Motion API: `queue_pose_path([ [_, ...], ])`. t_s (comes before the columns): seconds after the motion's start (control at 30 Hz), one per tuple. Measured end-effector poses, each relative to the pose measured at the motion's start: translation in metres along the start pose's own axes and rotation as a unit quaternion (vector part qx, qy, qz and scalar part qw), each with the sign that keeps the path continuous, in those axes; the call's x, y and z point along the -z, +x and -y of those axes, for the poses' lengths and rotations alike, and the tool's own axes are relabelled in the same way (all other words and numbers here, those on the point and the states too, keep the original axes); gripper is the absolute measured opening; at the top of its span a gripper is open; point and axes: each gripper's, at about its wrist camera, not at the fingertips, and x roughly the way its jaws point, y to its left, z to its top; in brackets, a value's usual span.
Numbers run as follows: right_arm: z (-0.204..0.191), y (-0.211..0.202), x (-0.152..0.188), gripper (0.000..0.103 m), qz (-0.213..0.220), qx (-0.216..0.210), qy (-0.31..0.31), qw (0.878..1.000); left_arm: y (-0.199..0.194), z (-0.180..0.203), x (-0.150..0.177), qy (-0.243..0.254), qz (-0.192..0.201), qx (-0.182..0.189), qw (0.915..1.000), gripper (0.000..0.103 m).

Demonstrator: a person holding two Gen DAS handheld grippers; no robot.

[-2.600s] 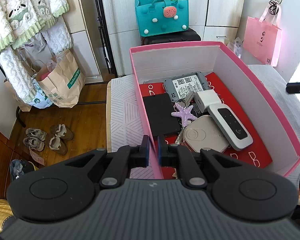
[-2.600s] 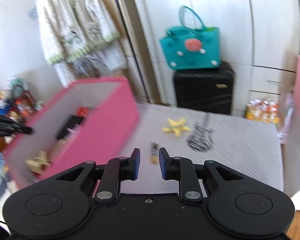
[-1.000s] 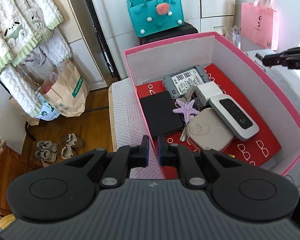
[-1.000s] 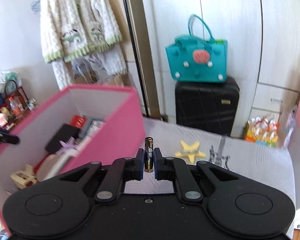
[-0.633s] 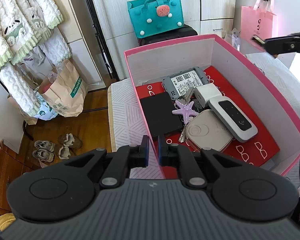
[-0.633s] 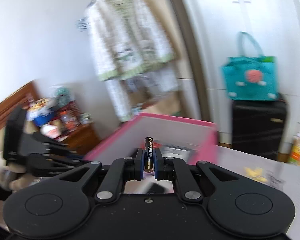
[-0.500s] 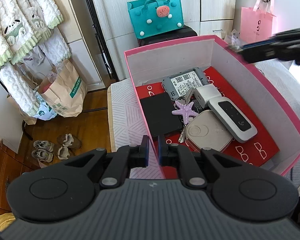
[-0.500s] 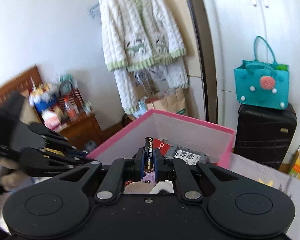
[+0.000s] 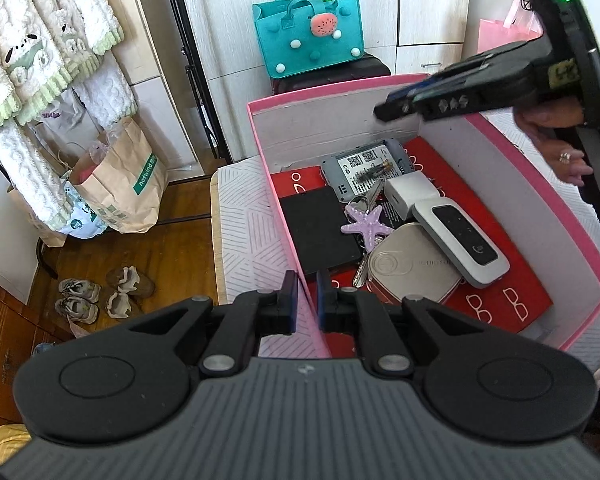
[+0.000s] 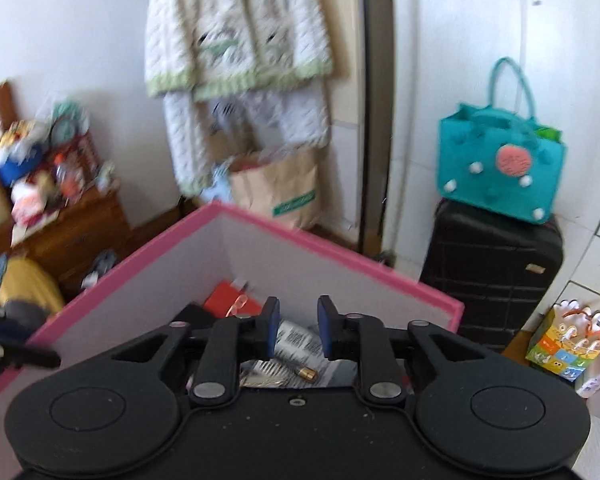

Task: Organize rigid objects
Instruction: 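Carry the AA battery with the right gripper into the pink box, then move the right tool back toward the yellow star hair clip, then close the right gripper on the yellow star hair clip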

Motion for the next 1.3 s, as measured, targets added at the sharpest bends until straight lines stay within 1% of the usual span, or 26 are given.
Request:
queue_pose_path([
  [0.07,0.007,-0.014,0.001,0.026,0.021,0.01,0.009,1.0,0.0,0.0,0.001,-0.001,0.001,0.001,1.0,0.008],
  [0.17,0.019,-0.037,0.004,0.032,0.042,0.026,0.021,0.999,0.0,-0.003,0.002,-0.004,0.004,0.004,1.0,0.008],
  [0.2,0.022,-0.042,0.003,0.034,0.046,0.034,0.023,0.998,0.0,-0.003,0.002,-0.006,0.005,0.005,1.0,0.008],
  [0.27,0.035,-0.056,0.009,0.035,0.052,0.052,0.031,0.997,0.0,-0.003,0.003,-0.008,0.007,0.005,0.9999,0.008],
  [0.33,0.051,-0.066,0.016,0.035,0.051,0.069,0.046,0.995,-0.001,-0.003,0.003,-0.009,0.007,0.005,0.9999,0.008],
  [0.47,0.084,-0.077,0.03,0.035,0.036,0.104,0.078,0.991,0.0,-0.003,0.002,-0.008,0.005,0.003,1.0,0.008],
  [0.53,0.098,-0.08,0.039,0.036,0.031,0.117,0.082,0.989,0.0,-0.002,0.003,-0.006,0.005,0.0,1.0,0.008],
  [0.57,0.103,-0.08,0.045,0.041,0.032,0.127,0.082,0.988,0.0,-0.002,0.003,-0.006,0.005,-0.001,1.0,0.008],
  [0.6,0.107,-0.078,0.052,0.048,0.038,0.145,0.076,0.986,0.0,-0.002,0.003,-0.008,0.006,-0.001,0.9999,0.008],
  [0.63,0.109,-0.074,0.058,0.052,0.046,0.164,0.07,0.983,0.0,-0.003,0.003,-0.012,0.006,0.0,0.9999,0.009],
  [0.67,0.113,-0.068,0.069,0.054,0.047,0.183,0.068,0.98,0.0,-0.003,0.003,-0.014,0.005,0.0,0.9999,0.009],
  [0.7,0.116,-0.063,0.077,0.054,0.042,0.185,0.067,0.98,0.0,-0.003,0.003,-0.014,0.005,0.0,0.9999,0.009],
  [0.77,0.123,-0.052,0.092,0.055,0.029,0.166,0.073,0.983,0.0,-0.003,0.002,-0.013,0.005,0.0,0.9999,0.009],
  [0.83,0.128,-0.046,0.104,0.062,0.031,0.139,0.094,0.985,0.0,-0.004,0.002,-0.014,0.005,-0.001,0.9999,0.009],
  [0.87,0.13,-0.044,0.107,0.068,0.032,0.124,0.104,0.986,-0.001,-0.004,0.002,-0.015,0.005,-0.001,0.9999,0.008],
  [0.93,0.132,-0.038,0.111,0.07,0.029,0.101,0.117,0.988,0.0,-0.004,0.002,-0.017,0.005,-0.001,0.9998,0.009],
  [0.97,0.131,-0.034,0.112,0.071,0.025,0.098,0.116,0.988,-0.001,-0.004,0.002,-0.017,0.005,-0.002,0.9998,0.009],
  [1.17,0.12,-0.008,0.116,0.073,-0.001,0.125,0.071,0.99,-0.001,-0.005,0.002,-0.018,0.005,-0.001,0.9998,0.009],
  [1.2,0.119,-0.003,0.117,0.075,-0.007,0.127,0.068,0.99,-0.001,-0.005,0.002,-0.018,0.005,-0.001,0.9998,0.008],
  [1.3,0.121,-0.001,0.121,0.084,0.005,0.128,0.075,0.989,-0.001,-0.005,0.002,-0.017,0.005,-0.002,0.9998,0.009],
])
